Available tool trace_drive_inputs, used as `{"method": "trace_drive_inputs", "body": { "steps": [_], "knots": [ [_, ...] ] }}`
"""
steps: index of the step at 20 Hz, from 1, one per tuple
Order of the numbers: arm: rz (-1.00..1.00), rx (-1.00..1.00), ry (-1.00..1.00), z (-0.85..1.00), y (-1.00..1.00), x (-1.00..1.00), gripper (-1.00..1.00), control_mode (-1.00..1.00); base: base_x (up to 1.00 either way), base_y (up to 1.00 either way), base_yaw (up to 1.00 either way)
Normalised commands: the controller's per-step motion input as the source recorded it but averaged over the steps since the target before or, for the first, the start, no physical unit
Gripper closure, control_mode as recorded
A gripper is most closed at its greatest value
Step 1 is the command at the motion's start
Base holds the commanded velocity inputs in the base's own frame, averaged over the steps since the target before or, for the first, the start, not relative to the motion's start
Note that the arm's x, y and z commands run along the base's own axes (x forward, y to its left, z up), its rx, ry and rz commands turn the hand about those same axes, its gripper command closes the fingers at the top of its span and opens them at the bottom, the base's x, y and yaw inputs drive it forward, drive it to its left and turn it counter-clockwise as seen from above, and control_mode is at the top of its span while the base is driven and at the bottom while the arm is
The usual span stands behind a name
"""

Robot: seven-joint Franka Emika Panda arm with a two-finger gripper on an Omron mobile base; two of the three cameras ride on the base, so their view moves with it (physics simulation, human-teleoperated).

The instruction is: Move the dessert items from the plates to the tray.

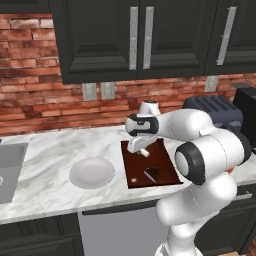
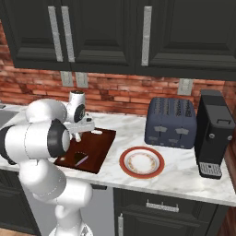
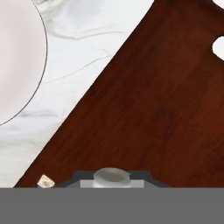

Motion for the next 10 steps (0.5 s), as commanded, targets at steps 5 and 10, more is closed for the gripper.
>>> {"method": "trace_drive_inputs", "body": {
  "steps": [5, 10],
  "knots": [
    [-0.04, -0.02, 0.0, 0.0, -0.46, 0.0, 1.0, -1.0, 0.0, 0.0, 0.0],
    [-0.04, -0.07, 0.0, 0.0, -0.16, 0.0, 1.0, -1.0, 0.0, 0.0, 0.0]
  ]
}}
